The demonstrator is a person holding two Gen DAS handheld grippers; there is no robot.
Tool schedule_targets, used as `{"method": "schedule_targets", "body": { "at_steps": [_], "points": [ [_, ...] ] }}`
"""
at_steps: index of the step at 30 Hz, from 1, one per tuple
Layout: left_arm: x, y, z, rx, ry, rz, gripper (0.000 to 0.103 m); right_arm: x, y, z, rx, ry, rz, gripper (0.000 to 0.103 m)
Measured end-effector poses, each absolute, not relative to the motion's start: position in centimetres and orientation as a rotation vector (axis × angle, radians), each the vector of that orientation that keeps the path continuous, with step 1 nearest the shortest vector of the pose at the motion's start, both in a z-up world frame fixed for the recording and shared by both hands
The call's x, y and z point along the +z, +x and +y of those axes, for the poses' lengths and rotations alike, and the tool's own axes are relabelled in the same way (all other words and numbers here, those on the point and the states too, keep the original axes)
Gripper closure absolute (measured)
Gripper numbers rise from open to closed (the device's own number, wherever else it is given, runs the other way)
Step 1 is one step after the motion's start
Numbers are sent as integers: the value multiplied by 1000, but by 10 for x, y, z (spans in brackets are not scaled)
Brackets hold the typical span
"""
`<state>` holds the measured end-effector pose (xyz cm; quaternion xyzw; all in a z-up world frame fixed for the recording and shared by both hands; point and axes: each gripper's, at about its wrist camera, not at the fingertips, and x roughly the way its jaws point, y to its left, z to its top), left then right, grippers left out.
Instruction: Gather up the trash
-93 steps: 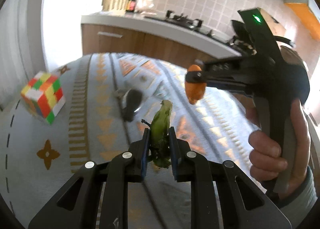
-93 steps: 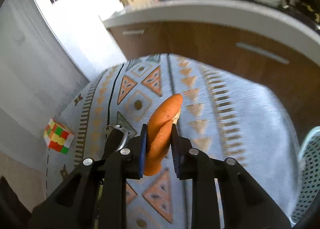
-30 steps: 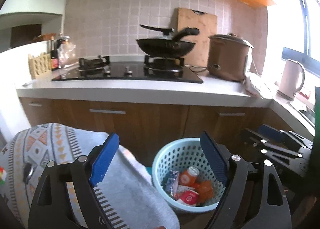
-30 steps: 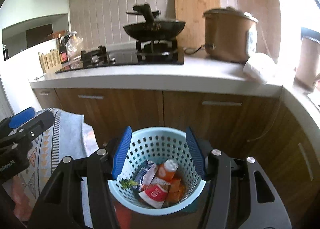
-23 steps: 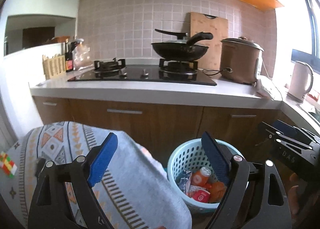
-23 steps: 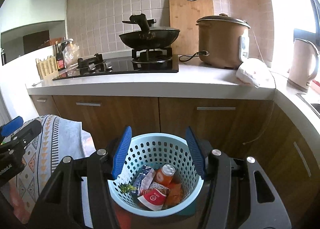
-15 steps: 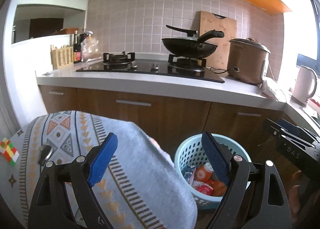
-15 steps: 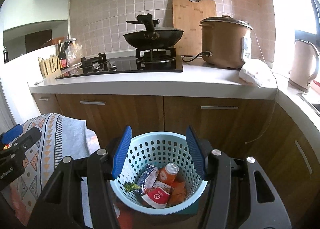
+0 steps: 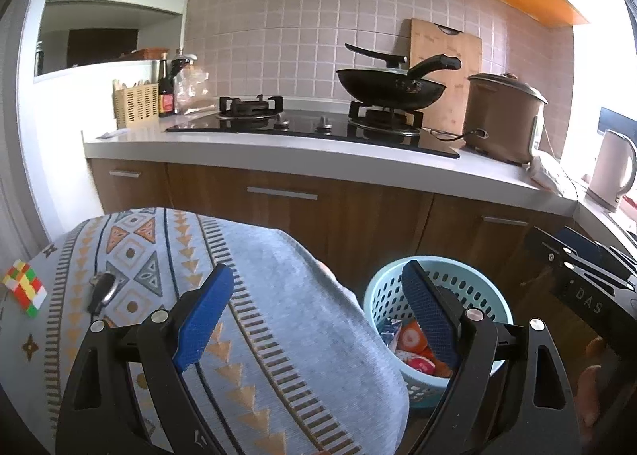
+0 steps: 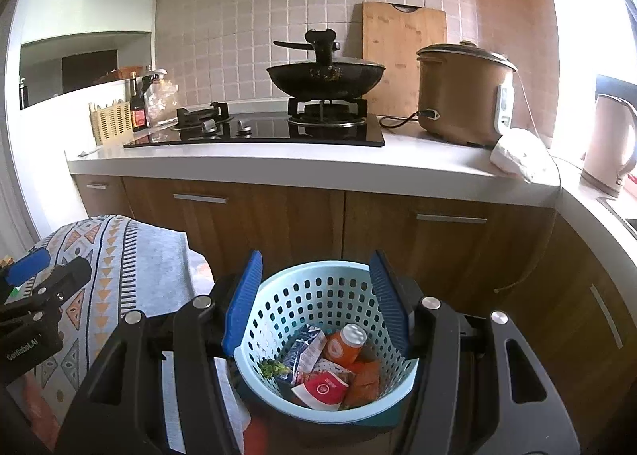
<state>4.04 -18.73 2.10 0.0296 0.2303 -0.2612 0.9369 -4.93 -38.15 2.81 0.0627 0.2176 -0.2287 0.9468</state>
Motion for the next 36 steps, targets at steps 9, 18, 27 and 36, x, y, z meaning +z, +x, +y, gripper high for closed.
{"method": "schedule_targets", "body": {
  "at_steps": [9,18,27,36],
  "points": [
    [20,43,-177,-514,56,470,19,29,-40,-365,-460,82,439,50],
    [19,44,-175,-489,70,469,19,29,-40,-361,-461,70,435,50],
    [19,45,-171,-487,64,472,19,30,-39,-359,-462,68,437,50],
    [17,46,-171,-486,68,477,19,30,-38,-358,-460,62,438,50]
  ]
}}
